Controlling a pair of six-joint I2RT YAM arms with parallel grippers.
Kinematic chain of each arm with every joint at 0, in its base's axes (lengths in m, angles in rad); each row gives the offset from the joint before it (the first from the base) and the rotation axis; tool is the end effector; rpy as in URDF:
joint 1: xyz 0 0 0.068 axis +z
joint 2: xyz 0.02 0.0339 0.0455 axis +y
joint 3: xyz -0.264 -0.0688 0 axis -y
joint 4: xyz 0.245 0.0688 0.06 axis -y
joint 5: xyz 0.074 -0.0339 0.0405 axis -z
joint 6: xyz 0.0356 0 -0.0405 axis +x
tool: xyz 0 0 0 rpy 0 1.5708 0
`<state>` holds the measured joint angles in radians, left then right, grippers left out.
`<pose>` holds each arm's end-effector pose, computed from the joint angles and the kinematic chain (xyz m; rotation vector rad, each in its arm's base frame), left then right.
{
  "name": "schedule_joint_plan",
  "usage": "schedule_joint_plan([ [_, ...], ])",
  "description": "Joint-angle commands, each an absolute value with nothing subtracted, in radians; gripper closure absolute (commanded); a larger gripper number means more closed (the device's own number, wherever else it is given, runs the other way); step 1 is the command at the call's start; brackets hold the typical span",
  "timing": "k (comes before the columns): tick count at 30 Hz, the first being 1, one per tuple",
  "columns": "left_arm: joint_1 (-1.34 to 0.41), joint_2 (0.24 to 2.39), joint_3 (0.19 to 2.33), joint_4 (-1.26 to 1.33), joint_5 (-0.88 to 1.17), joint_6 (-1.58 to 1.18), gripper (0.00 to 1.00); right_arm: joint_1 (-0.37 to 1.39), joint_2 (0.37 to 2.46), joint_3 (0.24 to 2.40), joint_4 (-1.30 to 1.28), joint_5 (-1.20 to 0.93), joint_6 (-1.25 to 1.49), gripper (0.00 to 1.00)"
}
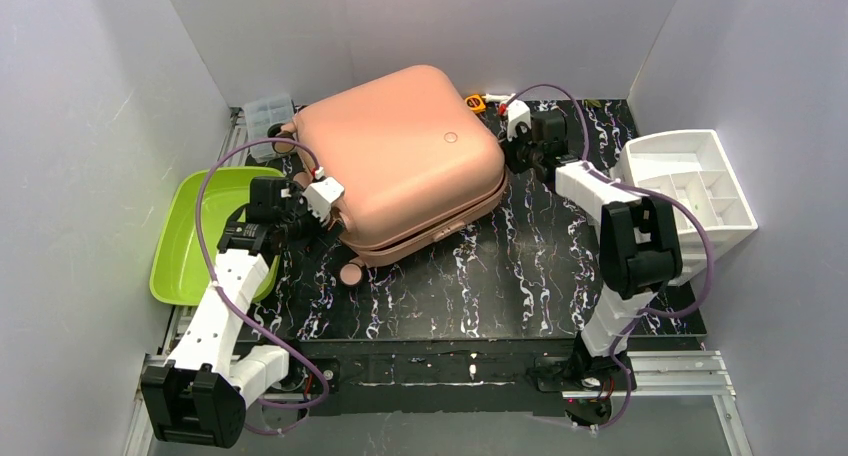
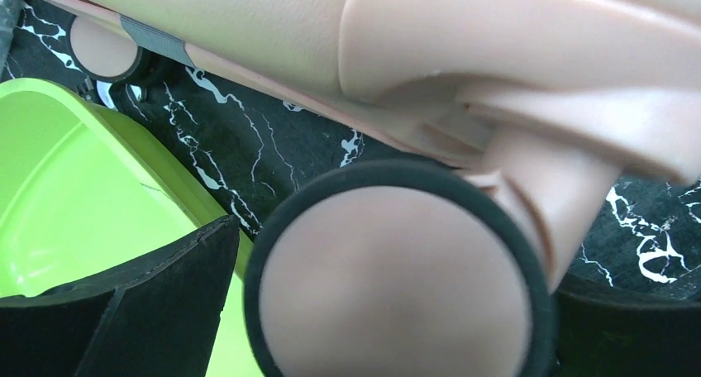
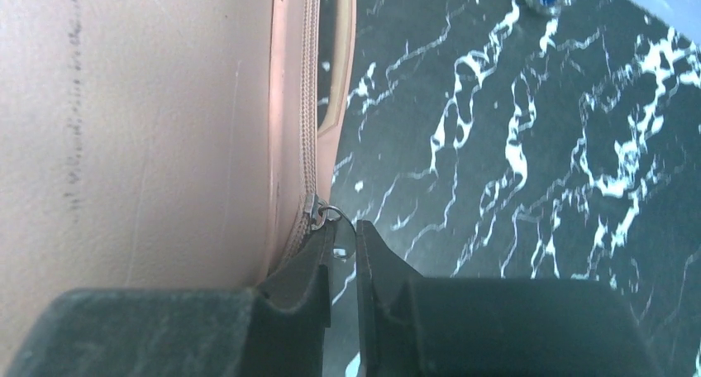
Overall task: Open, take out, and arrange the luggage
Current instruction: Unzip the zipper of the luggage.
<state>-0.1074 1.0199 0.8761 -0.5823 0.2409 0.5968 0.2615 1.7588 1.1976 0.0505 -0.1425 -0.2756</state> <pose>0.2119 -0.0314 0.2906 0.8981 2.0866 -0.0194 0.3890 0.1093 0.2399 -0.6348 1.9795 0.1397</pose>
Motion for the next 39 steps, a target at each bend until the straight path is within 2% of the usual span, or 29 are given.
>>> schedule_joint_plan([
  [1, -0.089, 0.989, 0.877, -0.578, 0.255, 0.644, 0.09, 0.252, 1.884, 1.315, 0.131, -0.205, -0.381, 0.97],
  [5, -0.085, 0.984, 0.890, -0.589, 0.293, 0.660, 0.09, 0.252, 1.979, 1.435, 0.080, -0.260, -0.394, 0.95],
  [8, -0.083, 0.970, 0.897, -0.594, 0.308, 0.662, 0.02, 0.250, 1.998, 1.479, 0.065, -0.313, -0.395, 0.95],
  [12, -0.061, 0.934, 0.929, -0.581, 0.344, 0.611, 0.02, 0.250, 1.948, 1.411, 0.134, -0.388, -0.363, 0.97],
  [16, -0.006, 0.908, 1.034, -0.598, 0.492, 0.528, 0.02, 0.250, 1.910, 1.357, 0.174, -0.402, -0.333, 0.97],
  [19, 0.024, 0.907, 1.122, -0.592, 0.550, 0.459, 0.02, 0.248, 1.914, 1.357, 0.167, -0.369, -0.327, 0.94],
  [24, 0.070, 0.956, 1.207, -0.537, 0.512, 0.316, 0.02, 0.243, 1.935, 1.378, 0.146, -0.300, -0.310, 0.92],
  [29, 0.104, 1.007, 1.235, -0.556, 0.499, 0.296, 0.02, 0.236, 1.949, 1.401, 0.149, -0.263, -0.278, 0.91],
  [33, 0.123, 1.036, 1.228, -0.484, 0.344, 0.260, 0.02, 0.232, 1.957, 1.408, 0.160, -0.274, -0.261, 0.91],
  [39, 0.138, 1.320, 1.379, -0.347, 0.237, 0.176, 0.02, 0.230, 1.961, 1.407, 0.188, -0.306, -0.243, 0.91],
])
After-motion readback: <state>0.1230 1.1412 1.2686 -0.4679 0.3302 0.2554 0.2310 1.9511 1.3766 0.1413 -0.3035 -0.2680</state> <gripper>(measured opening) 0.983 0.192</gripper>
